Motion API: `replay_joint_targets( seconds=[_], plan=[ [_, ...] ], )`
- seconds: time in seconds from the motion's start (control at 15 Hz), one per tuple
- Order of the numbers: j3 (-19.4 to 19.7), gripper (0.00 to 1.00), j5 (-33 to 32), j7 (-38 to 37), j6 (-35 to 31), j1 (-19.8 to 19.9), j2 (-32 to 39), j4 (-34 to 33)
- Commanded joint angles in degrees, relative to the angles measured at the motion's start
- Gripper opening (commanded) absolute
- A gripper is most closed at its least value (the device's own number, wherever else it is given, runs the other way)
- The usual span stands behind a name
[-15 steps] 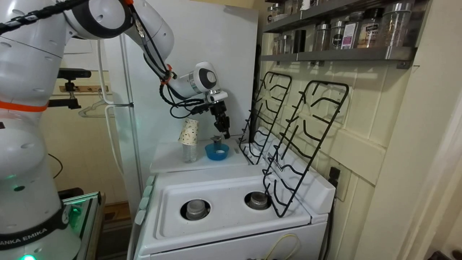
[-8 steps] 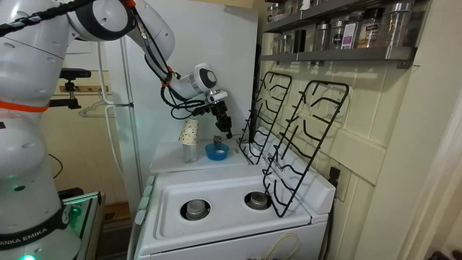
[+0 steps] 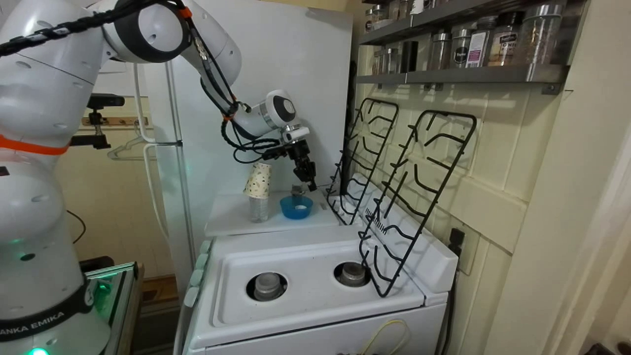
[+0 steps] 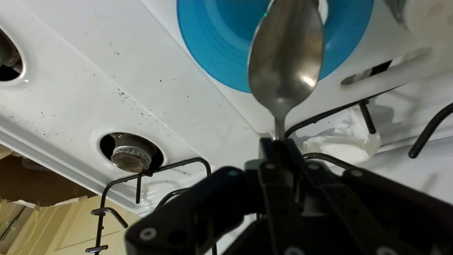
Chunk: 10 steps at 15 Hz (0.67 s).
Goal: Put the silver spoon in the blue bowl.
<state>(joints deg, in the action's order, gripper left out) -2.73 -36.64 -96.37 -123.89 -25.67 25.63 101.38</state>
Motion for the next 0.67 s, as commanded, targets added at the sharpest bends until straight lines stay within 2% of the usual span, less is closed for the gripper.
replay_joint_targets(
  seconds=[0.0, 0.4, 0.47, 0.53, 0.6],
  plan=[
    [-0.5, 0.02, -0.9, -1.3, 4.0, -0.6, 2.0, -2.6],
    [-1.2, 0.04, -0.4, -0.9, 6.9, -0.5, 2.8, -3.4],
    [-1.3, 0.34, -0.4, -1.0, 6.8, -0.5, 2.8, -3.5],
    [-1.3, 0.35, -0.4, -1.0, 6.6, -0.4, 2.8, -3.6],
    [-1.3, 0.4, -0.4, -1.0, 6.5, -0.4, 2.8, -3.6]
  ],
)
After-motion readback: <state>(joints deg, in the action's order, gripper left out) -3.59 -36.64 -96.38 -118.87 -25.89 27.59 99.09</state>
